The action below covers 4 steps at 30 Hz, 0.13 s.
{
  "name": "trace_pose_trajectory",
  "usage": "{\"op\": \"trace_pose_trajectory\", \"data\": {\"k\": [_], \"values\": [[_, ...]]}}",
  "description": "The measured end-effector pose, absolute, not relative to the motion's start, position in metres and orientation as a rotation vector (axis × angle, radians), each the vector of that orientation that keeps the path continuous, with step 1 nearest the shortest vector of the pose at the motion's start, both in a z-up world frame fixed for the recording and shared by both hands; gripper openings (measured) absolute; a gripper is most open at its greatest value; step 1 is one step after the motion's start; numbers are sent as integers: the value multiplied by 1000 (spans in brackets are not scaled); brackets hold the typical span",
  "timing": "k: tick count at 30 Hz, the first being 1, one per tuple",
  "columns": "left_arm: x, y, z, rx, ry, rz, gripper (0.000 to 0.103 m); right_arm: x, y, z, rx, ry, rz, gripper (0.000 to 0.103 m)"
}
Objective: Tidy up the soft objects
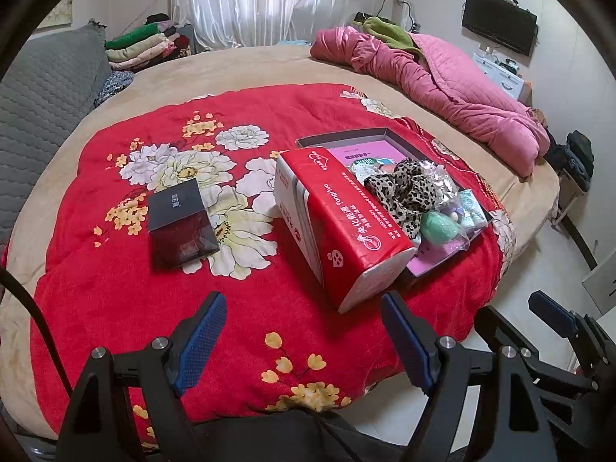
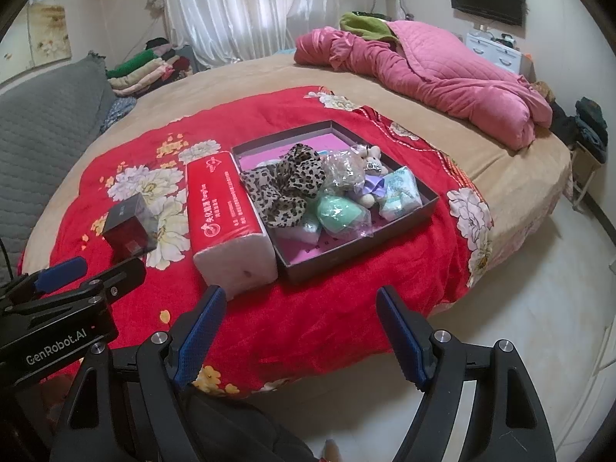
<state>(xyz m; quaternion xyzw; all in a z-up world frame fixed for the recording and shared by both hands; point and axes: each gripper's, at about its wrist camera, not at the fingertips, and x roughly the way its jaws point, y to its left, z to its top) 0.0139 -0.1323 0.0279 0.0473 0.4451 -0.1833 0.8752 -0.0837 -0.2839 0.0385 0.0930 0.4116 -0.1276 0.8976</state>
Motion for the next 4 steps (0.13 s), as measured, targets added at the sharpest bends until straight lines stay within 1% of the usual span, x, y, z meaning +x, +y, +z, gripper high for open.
{"op": "trace_pose_trajectory", "data": {"k": [4], "values": [[14, -131, 28, 104, 928, -369, 81, -84, -283, 39, 191, 852, -264, 81]]}}
